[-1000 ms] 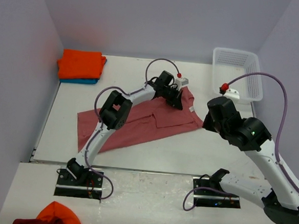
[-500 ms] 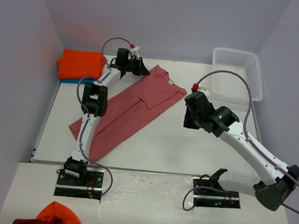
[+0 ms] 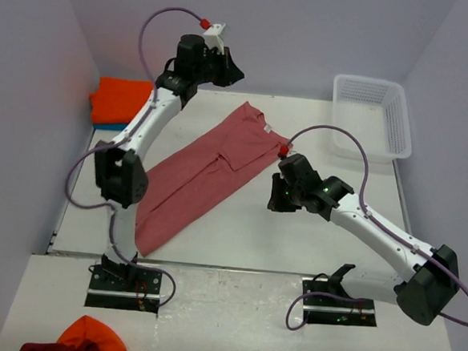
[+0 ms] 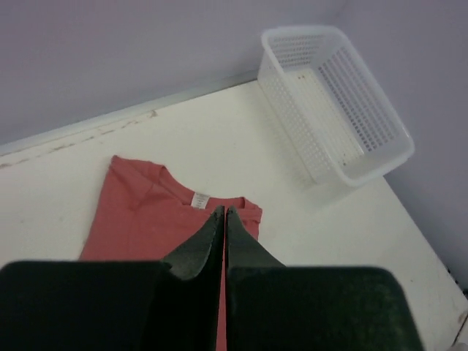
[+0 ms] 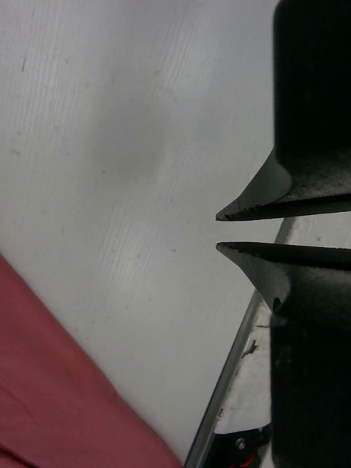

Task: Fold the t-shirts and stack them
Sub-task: Rotate the tshirt 90 degrees

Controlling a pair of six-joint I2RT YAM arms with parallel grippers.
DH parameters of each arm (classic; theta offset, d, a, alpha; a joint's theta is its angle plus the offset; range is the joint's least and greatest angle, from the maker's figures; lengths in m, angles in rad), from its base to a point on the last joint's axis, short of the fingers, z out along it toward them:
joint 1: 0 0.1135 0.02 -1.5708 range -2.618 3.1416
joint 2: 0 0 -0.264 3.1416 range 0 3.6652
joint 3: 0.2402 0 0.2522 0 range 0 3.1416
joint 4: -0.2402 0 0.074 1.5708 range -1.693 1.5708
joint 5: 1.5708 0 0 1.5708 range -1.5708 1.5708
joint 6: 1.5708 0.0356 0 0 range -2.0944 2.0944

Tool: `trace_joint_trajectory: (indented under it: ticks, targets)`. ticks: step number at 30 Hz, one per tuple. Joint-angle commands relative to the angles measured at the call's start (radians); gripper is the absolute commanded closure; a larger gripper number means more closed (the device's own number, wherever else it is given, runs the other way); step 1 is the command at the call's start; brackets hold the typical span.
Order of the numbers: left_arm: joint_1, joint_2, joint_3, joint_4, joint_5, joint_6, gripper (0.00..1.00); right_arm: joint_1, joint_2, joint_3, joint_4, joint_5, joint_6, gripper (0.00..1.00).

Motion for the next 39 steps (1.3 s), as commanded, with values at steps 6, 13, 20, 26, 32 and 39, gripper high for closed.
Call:
trace_joint_trajectory:
  ticks: [6,13,20,26,32,39]
  targets:
    - [0.037,-0.492,-0.328,-0.487,-0.874,0.078,1.00,0.054,0.395,0.321,0.169,-0.366,-0.161,1.00]
    - [0.086,-0.576,-0.408,-0.661,-1.003,0.051,1.00,0.157,0.830,0.716,0.138,-0.624,-0.209,1.00]
    - [0.087,-0.615,-0.563,-0.595,-0.851,0.015,1.00,0.214,1.072,0.923,0.143,-0.736,-0.189,1.00]
    - [0.087,-0.667,-0.669,-0.537,-0.823,0.021,1.00,0.215,1.179,0.966,0.143,-0.750,-0.183,1.00]
    - [0.087,-0.690,-0.693,-0.529,-0.792,0.034,1.00,0.215,1.221,0.971,0.141,-0.725,-0.170,1.00]
    - [0.087,-0.710,-0.698,-0.517,-0.772,0.043,1.00,0.214,1.140,0.787,0.193,-0.592,-0.077,1.00]
